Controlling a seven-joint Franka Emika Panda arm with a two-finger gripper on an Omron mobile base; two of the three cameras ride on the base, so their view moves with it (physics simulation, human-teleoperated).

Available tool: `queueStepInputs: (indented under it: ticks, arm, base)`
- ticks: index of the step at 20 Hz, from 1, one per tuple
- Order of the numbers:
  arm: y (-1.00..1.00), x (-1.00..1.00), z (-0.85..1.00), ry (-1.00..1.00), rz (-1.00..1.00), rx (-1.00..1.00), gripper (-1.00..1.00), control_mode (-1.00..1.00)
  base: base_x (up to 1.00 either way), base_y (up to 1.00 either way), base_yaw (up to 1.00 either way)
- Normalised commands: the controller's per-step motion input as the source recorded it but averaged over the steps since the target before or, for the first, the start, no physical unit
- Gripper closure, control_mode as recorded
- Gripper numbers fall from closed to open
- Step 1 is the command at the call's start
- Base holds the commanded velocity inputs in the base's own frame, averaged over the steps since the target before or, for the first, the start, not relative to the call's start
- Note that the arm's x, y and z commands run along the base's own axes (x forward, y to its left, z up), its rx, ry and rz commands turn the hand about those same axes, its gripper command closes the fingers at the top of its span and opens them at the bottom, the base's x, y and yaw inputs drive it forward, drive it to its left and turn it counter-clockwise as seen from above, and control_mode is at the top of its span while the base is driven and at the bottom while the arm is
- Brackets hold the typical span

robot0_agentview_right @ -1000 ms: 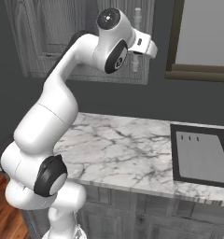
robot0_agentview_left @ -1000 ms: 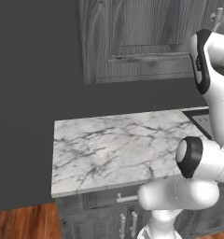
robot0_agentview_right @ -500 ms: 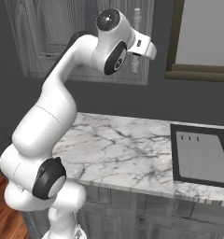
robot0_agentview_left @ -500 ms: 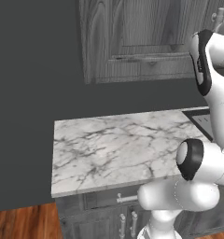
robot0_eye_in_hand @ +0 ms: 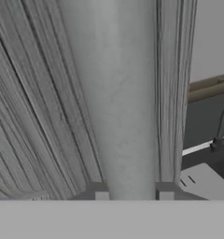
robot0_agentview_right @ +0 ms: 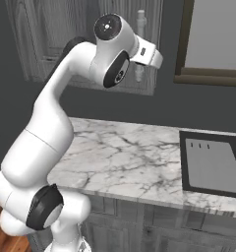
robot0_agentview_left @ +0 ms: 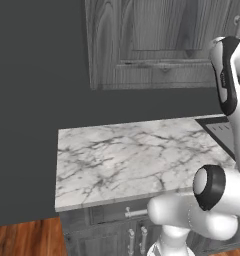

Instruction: Open the cabinet, pick the kettle from the cabinet, and place it in the sink.

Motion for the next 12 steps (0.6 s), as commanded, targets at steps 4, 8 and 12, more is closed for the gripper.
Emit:
queueStepInputs:
  ticks: [4, 8, 12]
  arm:
    - [0.17, -0.53, 0.0, 0.0, -0.04, 0.0, 1.0, -1.0]
    - [0.14, -0.57, 0.0, 0.0, -0.05, 0.0, 1.0, -1.0]
    - [0.12, -0.6, 0.0, 0.0, -0.05, 0.0, 1.0, -1.0]
  base:
    - [0.0, 0.0, 0.0]
    - [0.0, 0.0, 0.0]
    - [0.0, 0.0, 0.0]
